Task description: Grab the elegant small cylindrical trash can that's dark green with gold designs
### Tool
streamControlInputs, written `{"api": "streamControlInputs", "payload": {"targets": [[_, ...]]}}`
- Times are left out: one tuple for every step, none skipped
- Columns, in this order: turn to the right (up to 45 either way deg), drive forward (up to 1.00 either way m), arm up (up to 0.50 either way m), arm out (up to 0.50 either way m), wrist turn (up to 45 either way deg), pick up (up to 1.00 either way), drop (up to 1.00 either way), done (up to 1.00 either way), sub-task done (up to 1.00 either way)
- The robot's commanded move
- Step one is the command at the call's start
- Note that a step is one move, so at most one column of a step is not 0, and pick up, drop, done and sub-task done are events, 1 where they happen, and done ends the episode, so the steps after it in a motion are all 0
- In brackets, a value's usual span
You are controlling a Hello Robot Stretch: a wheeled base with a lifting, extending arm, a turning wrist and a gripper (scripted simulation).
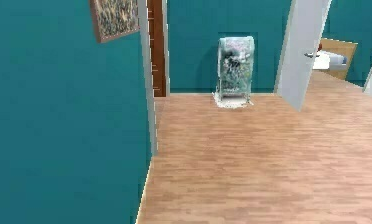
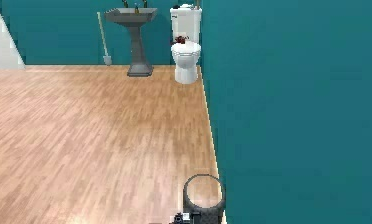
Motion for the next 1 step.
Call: {"api": "streamControlInputs", "payload": {"targets": [[0.0,0.0,0.0,0.0,45.0,0.0,0.0,0.0,0.0]]}}
